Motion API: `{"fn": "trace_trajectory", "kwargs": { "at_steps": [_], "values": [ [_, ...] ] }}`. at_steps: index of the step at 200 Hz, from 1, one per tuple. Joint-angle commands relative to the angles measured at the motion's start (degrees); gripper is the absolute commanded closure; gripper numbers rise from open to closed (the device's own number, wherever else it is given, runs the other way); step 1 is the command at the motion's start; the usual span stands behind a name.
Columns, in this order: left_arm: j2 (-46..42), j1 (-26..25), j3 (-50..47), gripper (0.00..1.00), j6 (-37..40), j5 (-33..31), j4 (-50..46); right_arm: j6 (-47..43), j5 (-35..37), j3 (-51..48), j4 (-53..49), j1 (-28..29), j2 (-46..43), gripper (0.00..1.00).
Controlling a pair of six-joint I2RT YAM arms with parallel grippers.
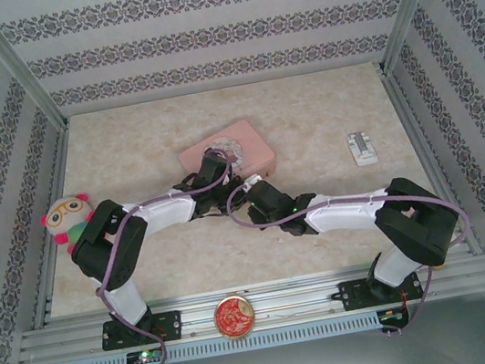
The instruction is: Unlock a padlock with a key
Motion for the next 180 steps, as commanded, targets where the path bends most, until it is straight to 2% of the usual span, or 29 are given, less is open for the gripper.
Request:
{"fn": "trace_trajectory", "kwargs": {
  "at_steps": [1,59,131,156,180],
  "values": [
    [1.1,0.0,-0.5,1.0,-1.9,3.5,-2.1,-0.8,-3.1,0.3,1.6,-1.1,2.2,0.91],
    [1.2,0.0,-0.7,1.0,-1.6,3.7,-1.5,-0.2,-12.2,-1.7,6.4,-5.3,-0.1,0.97],
    [1.0,-0.1,-1.0,1.0,-1.1,4.5,-0.9,-0.1,-24.9,-3.3,9.0,-12.8,-3.4,1.0],
    [1.1,-0.1,-1.1,1.0,-1.1,4.8,-0.7,0.9,-32.0,-3.5,10.5,-15.7,-3.5,1.0],
    [1.2,0.0,-1.1,1.0,-1.1,4.9,-0.4,1.7,-35.0,-3.4,11.4,-16.9,-3.0,1.0]
  ]
}}
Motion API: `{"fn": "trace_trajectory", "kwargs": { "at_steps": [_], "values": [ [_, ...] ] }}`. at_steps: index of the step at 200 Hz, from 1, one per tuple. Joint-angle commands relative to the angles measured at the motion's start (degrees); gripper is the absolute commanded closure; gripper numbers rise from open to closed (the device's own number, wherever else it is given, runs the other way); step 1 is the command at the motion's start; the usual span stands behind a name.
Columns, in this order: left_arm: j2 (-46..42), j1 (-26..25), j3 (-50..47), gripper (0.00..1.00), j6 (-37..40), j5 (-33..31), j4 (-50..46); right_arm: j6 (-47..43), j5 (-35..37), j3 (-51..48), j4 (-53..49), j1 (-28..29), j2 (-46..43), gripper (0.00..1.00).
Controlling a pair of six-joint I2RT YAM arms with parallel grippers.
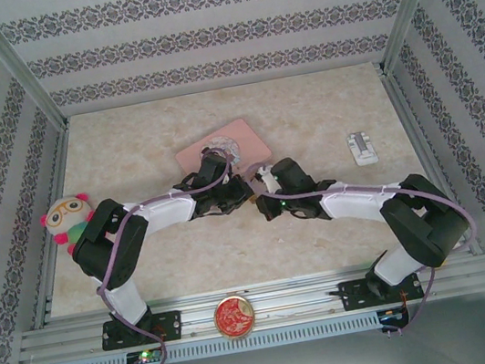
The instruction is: Unlock a padlock with a key
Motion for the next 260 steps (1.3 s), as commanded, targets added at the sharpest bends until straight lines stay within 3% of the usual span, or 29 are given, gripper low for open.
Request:
{"fn": "trace_trajectory", "kwargs": {
  "at_steps": [1,76,120,239,260],
  "values": [
    [0.8,-0.2,-1.1,1.0,-0.7,5.2,-1.9,1.2,-5.4,-0.1,6.3,-1.7,-0.7,1.0],
    [0.6,-0.2,-1.3,1.0,-0.9,5.4,-1.5,8.6,-12.0,0.1,9.6,-5.0,2.4,1.0],
    [0.4,-0.1,-1.5,1.0,-1.2,5.4,-1.0,14.3,-11.8,-0.3,10.1,-6.0,6.1,1.0],
    [0.1,0.3,-2.1,1.0,-1.4,5.8,0.7,38.5,-17.8,-6.2,27.6,-10.5,10.6,1.0],
    [0.1,0.3,-3.3,0.91,-2.3,6.5,3.9,41.1,-18.3,-6.6,29.6,-10.7,11.5,1.0]
  ]
}}
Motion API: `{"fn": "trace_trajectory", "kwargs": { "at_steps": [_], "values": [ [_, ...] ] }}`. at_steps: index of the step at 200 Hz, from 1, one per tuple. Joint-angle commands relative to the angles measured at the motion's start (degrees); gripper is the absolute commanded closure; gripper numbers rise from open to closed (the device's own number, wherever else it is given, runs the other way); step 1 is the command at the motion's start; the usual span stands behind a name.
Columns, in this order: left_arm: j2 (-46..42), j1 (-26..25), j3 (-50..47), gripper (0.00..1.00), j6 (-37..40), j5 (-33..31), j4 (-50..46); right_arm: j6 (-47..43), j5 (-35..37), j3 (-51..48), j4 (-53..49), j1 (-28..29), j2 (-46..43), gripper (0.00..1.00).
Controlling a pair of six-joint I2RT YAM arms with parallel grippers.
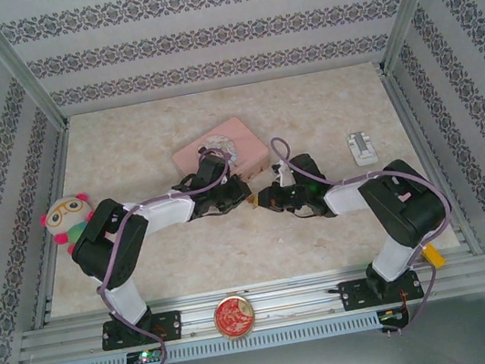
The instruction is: Unlock a padlock with a key
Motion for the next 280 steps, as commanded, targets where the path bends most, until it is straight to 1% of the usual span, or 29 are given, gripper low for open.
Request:
{"fn": "trace_trajectory", "kwargs": {
  "at_steps": [1,8,20,41,56,58,66,78,89,102,111,123,148,176,189,202,222,251,266,280],
  "values": [
    [0.1,-0.4,-2.1,0.91,-3.6,8.1,2.3,6.0,4.0,-0.6,6.3,-1.5,2.4,1.0],
    [0.1,-0.4,-2.8,0.86,-4.1,8.6,4.2,6.9,4.0,-0.9,6.9,-1.5,2.7,1.0],
    [0.0,-0.4,-3.4,0.74,-4.6,9.0,5.8,8.4,3.9,-1.4,8.2,-1.6,3.1,1.0],
    [-0.3,-0.4,-3.8,0.64,-4.7,8.7,5.7,11.2,3.3,-2.7,11.8,-2.3,4.1,1.0],
    [-0.5,-0.4,-4.1,0.62,-4.9,8.5,5.8,13.2,2.8,-3.5,15.2,-2.9,4.9,1.0],
    [-0.5,-0.4,-4.2,0.6,-4.9,8.5,5.8,13.4,2.7,-3.6,15.7,-2.9,5.0,1.0],
    [-0.6,-0.4,-4.3,0.56,-5.0,8.5,5.8,14.3,2.6,-4.0,17.2,-3.2,5.5,1.0],
    [-0.8,-0.4,-4.5,0.53,-5.1,8.4,5.7,15.2,2.5,-4.3,19.2,-3.4,6.2,1.0],
    [-1.2,-0.4,-4.8,0.52,-5.1,8.1,5.5,15.6,2.3,-4.3,20.0,-3.4,6.8,1.0],
    [-1.6,-0.4,-5.0,0.47,-4.9,7.5,5.0,15.7,2.3,-4.0,20.6,-3.5,7.6,1.0],
    [-1.8,-0.3,-4.9,0.46,-4.6,7.4,4.6,15.8,2.2,-3.9,21.0,-3.4,8.1,1.0],
    [-2.2,-0.3,-5.0,0.41,-4.4,6.9,4.2,15.9,1.9,-3.7,21.8,-3.4,8.7,1.0],
    [-3.1,-0.3,-4.8,0.31,-3.4,5.8,2.5,15.0,2.4,-3.8,21.7,-3.4,8.5,1.0],
    [-4.8,-0.3,-4.8,0.2,-1.6,3.9,0.1,13.0,3.8,-4.6,19.2,-3.4,6.5,1.0],
    [-5.8,-0.3,-4.7,0.11,-0.7,2.7,-1.2,12.0,4.5,-5.0,18.0,-3.4,5.0,1.0],
    [-6.9,-0.3,-4.7,0.0,0.2,1.4,-2.2,10.9,5.2,-5.4,16.4,-3.3,3.3,0.96],
    [-8.6,-0.3,-4.6,0.01,2.1,-0.1,-3.5,8.2,6.7,-5.6,13.0,-3.0,0.3,0.9],
    [-11.7,-0.3,-3.3,0.01,7.0,-3.0,-6.8,1.9,10.1,-4.1,1.6,-1.5,-5.3,0.78],
    [-14.2,-0.3,-3.0,0.01,9.6,-6.0,-8.4,-2.0,11.8,-2.4,-4.8,-0.6,-8.1,0.73],
    [-16.7,-0.3,-2.6,0.01,12.5,-10.2,-11.4,-6.2,13.1,-0.3,-10.9,-0.1,-10.3,0.7]
  ]
}}
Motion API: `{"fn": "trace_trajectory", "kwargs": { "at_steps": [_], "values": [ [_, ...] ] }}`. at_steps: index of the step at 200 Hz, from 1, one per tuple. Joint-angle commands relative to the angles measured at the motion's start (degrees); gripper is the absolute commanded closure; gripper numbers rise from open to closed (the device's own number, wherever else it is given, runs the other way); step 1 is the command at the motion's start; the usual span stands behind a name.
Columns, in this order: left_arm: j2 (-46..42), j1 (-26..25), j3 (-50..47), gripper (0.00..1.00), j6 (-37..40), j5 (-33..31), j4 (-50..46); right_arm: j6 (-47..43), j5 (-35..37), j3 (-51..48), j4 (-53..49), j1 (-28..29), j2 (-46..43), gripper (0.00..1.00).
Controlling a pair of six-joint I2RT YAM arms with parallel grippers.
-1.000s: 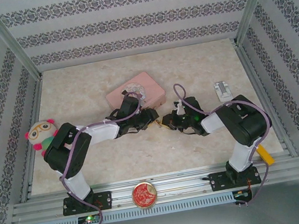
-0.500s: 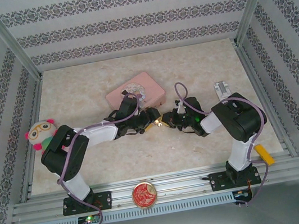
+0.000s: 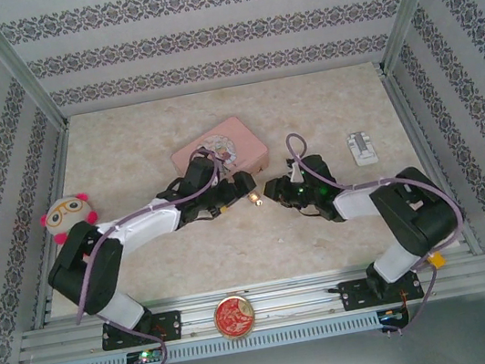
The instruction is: Unlock a padlock with a key
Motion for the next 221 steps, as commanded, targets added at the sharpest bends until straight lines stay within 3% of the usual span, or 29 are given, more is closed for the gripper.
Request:
{"fn": "trace_trajectory", "kwargs": {
  "at_steps": [1,46,77,156,221],
  "values": [
    [-4.7,-0.3,1.7,0.01,7.2,-7.8,-6.8,-9.7,4.0,3.8,-12.9,1.2,-4.0,0.7],
    [-10.5,0.0,5.1,0.01,18.1,-28.5,-20.6,-22.4,8.0,10.8,-27.8,1.7,-5.2,0.68],
    [-11.5,0.7,5.4,0.01,22.3,-37.3,-23.3,-28.0,8.9,15.4,-32.3,1.7,-1.8,0.68],
    [-5.7,6.0,6.0,0.01,25.9,-34.9,-20.5,-31.8,3.8,24.4,-31.5,2.2,9.7,0.7],
    [-1.2,7.6,6.9,0.01,25.0,-31.4,-20.3,-32.0,2.8,26.6,-31.0,3.6,13.4,0.69]
  ]
}}
